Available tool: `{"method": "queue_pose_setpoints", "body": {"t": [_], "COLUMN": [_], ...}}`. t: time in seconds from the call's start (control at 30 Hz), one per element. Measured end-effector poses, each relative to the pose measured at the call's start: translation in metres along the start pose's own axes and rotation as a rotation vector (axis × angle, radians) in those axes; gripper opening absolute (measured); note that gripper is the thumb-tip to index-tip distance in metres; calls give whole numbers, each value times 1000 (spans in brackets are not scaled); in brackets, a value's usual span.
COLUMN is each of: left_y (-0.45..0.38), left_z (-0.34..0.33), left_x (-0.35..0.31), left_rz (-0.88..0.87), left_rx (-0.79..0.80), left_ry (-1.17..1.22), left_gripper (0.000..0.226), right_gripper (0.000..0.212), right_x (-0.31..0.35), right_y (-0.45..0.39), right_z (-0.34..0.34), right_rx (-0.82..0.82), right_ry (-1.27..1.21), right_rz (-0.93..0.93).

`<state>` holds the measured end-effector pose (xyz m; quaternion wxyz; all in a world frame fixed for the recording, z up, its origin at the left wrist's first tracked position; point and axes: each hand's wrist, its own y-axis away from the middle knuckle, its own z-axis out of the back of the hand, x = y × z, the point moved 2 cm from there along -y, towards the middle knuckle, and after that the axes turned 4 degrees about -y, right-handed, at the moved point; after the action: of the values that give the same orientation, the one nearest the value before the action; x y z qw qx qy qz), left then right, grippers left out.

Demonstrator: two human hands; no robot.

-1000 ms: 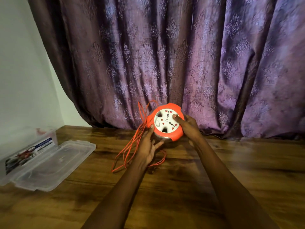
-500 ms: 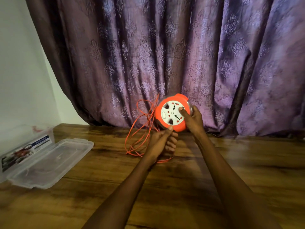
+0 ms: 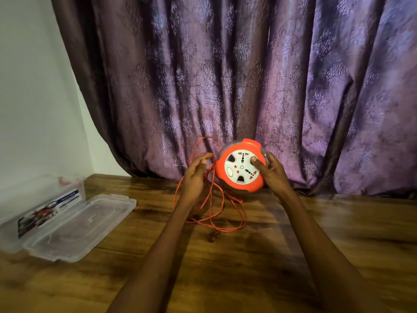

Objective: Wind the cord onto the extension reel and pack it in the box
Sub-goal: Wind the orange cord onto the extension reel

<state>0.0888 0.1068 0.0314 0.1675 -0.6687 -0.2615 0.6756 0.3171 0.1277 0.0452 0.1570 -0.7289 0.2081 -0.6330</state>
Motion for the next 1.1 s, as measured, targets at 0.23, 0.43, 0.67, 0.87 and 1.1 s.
{"method": "queue_pose_setpoints", "body": {"t": [0.23,0.43,0.67,0.87,1.1], "left_y": [-18,-24,-25,-14,-6], "left_z": [25,38,75,106,127], "left_x": [-1,-17,-7,3,20], "left_rz": [-130,-129,-34,90,279], "left_rx": [195,223,118,-7,42], "left_ry": [-764,-1110,-1275,-1273,-1103], "left_gripper": [33,28,34,31,27], "right_gripper": [29,51,49,48,25], "right_x": [2,0,-2,-1,-8], "right_y": [3,3,2,2,1], "right_z": [2,11,24,27,19], "right_rx": [51,10,-81,-261,-493], "right_ry": [-78,-146,-203,-250,-382], "right_rz": [-29,-49,-65,-21,6]}}
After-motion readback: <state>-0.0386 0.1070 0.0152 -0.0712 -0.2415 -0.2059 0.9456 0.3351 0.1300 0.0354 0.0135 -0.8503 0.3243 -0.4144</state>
